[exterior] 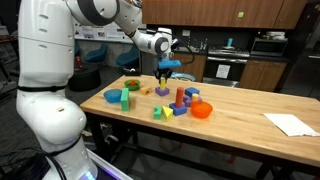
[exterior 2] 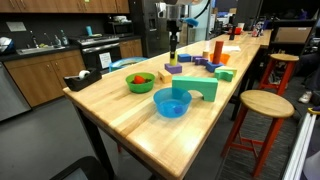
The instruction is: Move the purple block on the left backwards and move the red and blue stacked blocks to the right then place the yellow cylinder in the purple block on the left.
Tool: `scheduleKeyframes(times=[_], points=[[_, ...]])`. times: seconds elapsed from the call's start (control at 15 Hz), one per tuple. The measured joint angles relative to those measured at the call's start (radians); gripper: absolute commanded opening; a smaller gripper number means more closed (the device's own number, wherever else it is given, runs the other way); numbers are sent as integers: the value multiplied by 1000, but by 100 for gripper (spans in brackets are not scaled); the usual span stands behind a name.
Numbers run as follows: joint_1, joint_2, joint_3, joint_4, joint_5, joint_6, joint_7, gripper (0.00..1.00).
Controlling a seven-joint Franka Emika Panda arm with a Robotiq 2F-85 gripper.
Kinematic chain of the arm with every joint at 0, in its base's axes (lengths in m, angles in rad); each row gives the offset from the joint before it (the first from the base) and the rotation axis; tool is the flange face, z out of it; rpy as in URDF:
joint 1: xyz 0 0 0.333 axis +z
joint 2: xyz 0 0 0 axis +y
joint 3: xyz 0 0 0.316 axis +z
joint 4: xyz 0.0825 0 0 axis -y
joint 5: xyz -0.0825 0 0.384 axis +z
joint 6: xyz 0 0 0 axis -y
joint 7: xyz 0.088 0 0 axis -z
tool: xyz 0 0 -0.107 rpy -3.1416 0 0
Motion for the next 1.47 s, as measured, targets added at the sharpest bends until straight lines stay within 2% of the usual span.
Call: scheduleKeyframes(times=[0.8,1.0,1.47], points=[[7,43,-2,45,-65,-2,287,16],[-3,87,-16,52,-66,8,354,16],[-19,106,-16,67,-53,6,420,16]])
